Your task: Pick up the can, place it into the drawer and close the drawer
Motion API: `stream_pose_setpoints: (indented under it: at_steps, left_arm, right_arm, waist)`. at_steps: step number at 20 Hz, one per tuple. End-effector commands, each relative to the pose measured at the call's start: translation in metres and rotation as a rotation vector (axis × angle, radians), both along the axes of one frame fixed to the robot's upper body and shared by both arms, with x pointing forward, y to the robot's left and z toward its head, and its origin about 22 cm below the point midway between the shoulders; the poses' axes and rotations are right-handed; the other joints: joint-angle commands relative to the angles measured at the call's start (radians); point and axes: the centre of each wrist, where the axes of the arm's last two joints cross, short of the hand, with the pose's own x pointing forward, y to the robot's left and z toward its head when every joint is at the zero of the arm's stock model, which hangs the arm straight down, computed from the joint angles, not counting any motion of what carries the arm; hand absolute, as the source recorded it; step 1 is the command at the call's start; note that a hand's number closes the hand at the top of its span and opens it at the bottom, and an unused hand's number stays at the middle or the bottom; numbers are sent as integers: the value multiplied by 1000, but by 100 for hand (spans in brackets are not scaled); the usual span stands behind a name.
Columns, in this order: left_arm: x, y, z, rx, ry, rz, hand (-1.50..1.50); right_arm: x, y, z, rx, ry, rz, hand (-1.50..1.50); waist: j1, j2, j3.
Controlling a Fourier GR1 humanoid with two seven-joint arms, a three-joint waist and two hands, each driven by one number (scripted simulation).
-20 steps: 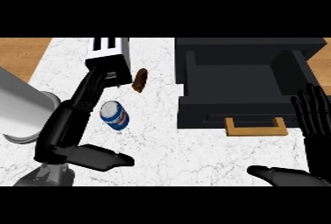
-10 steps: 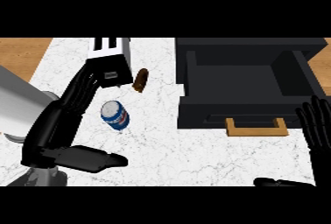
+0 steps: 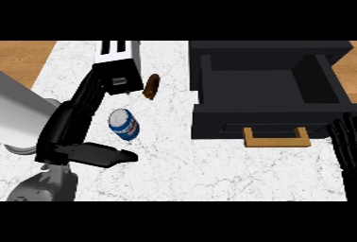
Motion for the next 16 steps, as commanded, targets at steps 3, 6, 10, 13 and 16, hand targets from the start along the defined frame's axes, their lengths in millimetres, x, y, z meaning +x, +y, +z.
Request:
stream_pose_setpoints:
  at_steps: [3, 6, 10, 13, 16]
  left_arm:
    - [19, -12, -27, 12, 27, 23, -150]
    - [5, -16, -24, -5, 11, 11, -150]
    - [13, 3, -45, 21, 36, 37, -150]
    - [7, -9, -66, 13, 44, 24, -150]
    - [12, 14, -77, 2, 53, 57, -150]
  right_arm:
    - [-5, 0, 6, 10, -2, -12, -150]
    - [1, -13, -17, 1, -13, -8, -150]
    - [4, -20, -13, -10, 2, 5, -150]
    - [-16, -9, -3, -3, 12, -4, -150]
    - [3, -11, -17, -6, -2, 6, -150]
  waist:
    - [-2, 0, 0]
    - [1, 0, 0]
    - [2, 0, 0]
    - [0, -1, 0]
    - [3, 0, 0]
